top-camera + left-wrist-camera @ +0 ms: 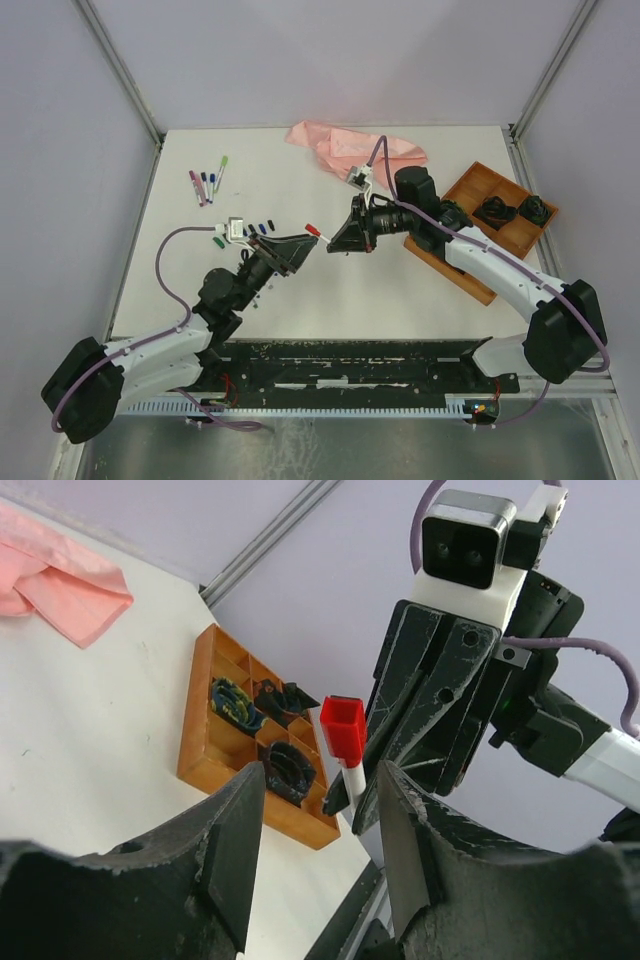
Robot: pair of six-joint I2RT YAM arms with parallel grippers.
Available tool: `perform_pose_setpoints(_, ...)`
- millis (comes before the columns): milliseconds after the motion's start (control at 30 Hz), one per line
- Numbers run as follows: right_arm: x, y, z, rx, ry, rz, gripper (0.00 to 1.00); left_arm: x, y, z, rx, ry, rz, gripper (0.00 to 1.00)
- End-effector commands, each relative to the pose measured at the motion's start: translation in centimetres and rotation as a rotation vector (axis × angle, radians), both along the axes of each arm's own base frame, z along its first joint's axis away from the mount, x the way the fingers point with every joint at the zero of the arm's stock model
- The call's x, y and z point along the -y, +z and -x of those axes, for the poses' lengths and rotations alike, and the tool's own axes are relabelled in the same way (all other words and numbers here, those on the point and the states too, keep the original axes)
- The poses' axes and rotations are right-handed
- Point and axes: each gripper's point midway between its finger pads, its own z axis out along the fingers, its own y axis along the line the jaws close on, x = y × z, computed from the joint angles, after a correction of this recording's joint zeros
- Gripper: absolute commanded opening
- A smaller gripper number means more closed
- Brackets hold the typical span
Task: Open the pen caps
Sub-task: Pick up the pen from the center of the board, then open the pen cap from the pen.
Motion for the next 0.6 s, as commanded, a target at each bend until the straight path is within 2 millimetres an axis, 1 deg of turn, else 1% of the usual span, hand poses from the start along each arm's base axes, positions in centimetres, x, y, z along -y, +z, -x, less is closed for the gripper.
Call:
perform_pose_setpoints(0, -0.6, 1.4, 0.2, -0.008, 0.028, -0.061, 0.00, 0.0, 4.9, -0.3, 0.073, 0.003, 0.130, 0.54)
perform_pose_setpoints(67, -0.7, 1.1, 0.2, -0.014, 0.032, -0.058, 0.00, 0.1, 5.0, -0.5, 0.070, 0.002, 0.135, 0.53)
perform_pose_setpoints(233, -0.9, 0.6, 0.3, -0.025, 0.041, -0.050, 0.00, 0.2, 5.3, -0.7, 0.070, 0.001, 0.153, 0.46)
perform_pose_setpoints(400, -1.0, 0.3, 0.5, -0.008, 0.048, -0.041, 0.00, 0.1, 5.6, -0.7, 0.068, 0.003, 0.169, 0.36)
perform_pose_setpoints(567, -1.1, 0.0, 0.6, 0.001, 0.052, -0.031, 0.00, 0.2, 5.6, -0.7, 0.063, -0.003, 0.175, 0.24)
